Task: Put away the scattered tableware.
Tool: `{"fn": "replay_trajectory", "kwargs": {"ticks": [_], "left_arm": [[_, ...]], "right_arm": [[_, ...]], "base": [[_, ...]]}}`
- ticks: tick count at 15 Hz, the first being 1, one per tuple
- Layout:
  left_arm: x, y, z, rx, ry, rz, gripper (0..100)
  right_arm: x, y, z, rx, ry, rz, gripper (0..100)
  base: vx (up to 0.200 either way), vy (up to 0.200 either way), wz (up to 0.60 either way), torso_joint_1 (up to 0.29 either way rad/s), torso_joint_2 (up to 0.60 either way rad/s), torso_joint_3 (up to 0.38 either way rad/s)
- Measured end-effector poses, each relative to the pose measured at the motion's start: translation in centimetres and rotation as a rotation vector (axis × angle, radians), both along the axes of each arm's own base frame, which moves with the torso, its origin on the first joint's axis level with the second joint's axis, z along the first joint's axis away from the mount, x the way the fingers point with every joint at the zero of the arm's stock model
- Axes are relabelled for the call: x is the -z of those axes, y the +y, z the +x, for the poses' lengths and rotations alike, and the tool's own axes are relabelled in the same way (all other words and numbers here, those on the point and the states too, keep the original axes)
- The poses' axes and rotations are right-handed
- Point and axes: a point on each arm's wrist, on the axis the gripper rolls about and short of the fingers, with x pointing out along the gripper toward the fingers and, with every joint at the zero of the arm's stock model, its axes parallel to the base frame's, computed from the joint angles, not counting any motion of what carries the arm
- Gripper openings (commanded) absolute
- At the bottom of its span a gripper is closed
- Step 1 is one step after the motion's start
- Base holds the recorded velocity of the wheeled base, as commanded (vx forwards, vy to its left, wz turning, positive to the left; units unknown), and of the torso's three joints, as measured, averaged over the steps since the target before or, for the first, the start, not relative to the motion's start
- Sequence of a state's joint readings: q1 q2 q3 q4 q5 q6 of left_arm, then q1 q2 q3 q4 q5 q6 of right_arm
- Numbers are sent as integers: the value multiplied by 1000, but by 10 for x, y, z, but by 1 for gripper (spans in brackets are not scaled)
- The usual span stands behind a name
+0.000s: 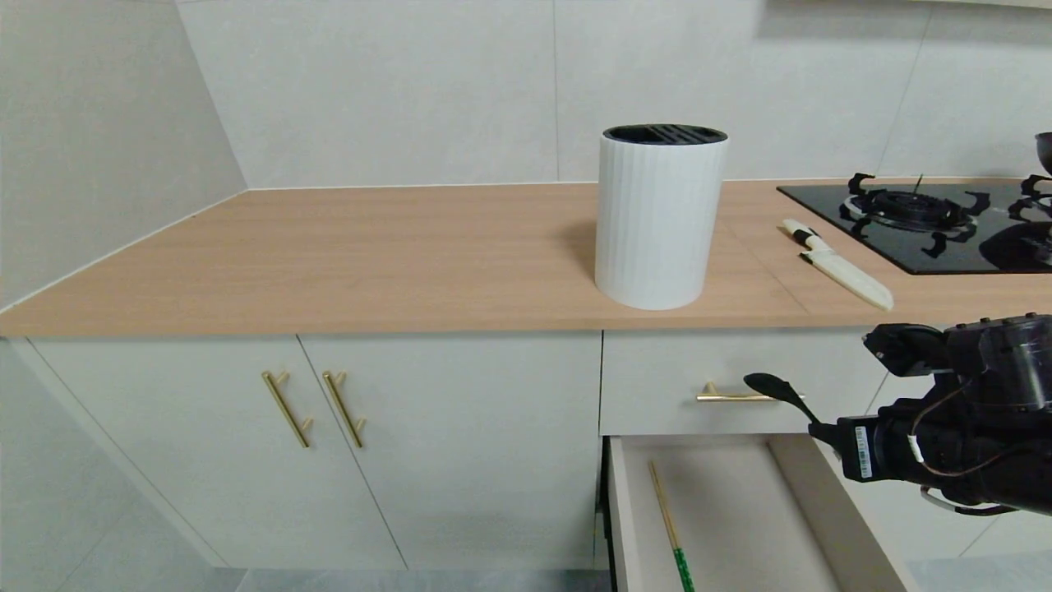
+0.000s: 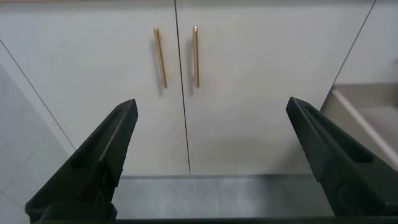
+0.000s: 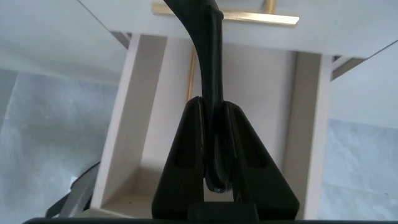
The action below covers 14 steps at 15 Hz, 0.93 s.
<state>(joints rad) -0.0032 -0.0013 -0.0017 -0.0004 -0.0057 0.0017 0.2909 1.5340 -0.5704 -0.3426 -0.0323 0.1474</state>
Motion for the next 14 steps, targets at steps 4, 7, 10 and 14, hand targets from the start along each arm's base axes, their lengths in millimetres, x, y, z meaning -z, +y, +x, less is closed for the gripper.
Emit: {"fn": "replay_trajectory", "kwargs": {"ticks": [4, 7, 10, 14], "left_arm": [[0, 0, 0, 0, 0, 0, 100], [0, 0, 0, 0, 0, 0, 100], [0, 0, 0, 0, 2, 0, 100], [0, 0, 0, 0, 1, 0, 100]], "right_arm": [[0, 0, 0, 0, 1, 0, 0], [1, 0, 1, -1, 3, -1, 0], [2, 0, 1, -1, 9, -2, 0], [3, 1, 2, -1, 12, -3, 0]], "base": [[0, 0, 0, -165, 464, 310], [0, 0, 0, -139, 463, 318], [0, 0, 0, -85, 393, 290], [0, 0, 0, -25, 76, 46]]}}
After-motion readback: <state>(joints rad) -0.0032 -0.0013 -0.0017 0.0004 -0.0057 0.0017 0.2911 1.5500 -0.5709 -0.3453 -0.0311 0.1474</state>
